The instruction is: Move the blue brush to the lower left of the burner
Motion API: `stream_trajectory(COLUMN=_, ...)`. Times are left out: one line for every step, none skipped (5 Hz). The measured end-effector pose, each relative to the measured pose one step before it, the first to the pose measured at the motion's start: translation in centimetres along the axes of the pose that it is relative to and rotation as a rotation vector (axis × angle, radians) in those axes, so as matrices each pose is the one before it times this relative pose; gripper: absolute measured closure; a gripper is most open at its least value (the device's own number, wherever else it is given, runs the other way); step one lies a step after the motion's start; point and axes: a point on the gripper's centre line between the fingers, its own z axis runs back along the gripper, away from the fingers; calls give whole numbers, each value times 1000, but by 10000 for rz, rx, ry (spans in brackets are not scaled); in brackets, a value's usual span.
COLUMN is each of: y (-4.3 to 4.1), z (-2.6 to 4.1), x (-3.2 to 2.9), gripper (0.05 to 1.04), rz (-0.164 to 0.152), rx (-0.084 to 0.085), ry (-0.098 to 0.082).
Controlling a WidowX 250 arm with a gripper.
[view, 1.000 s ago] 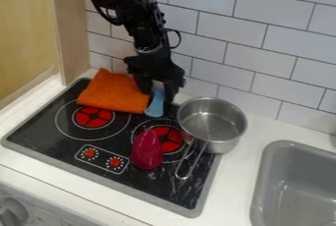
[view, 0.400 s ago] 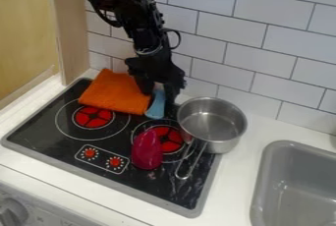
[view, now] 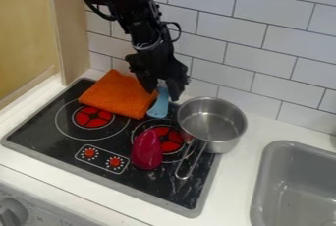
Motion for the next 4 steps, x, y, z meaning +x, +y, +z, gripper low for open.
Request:
stream_trajectory(y=333, z=1622, x=-279, gripper=402, rz=37, rx=-127, ry=-372)
stream_trajectory(y=893, z=2045, x=-446, gripper=403, rz=122, rx=-91, ry=-286)
stream_trajectory(y=1700, z=2226, x=-1535, gripper=402, rz=238, rx=39, ry=-15)
stream_trajectory(y=2058, z=2097, x=-2412, gripper=403, rz=727, rx=338, ry=-253)
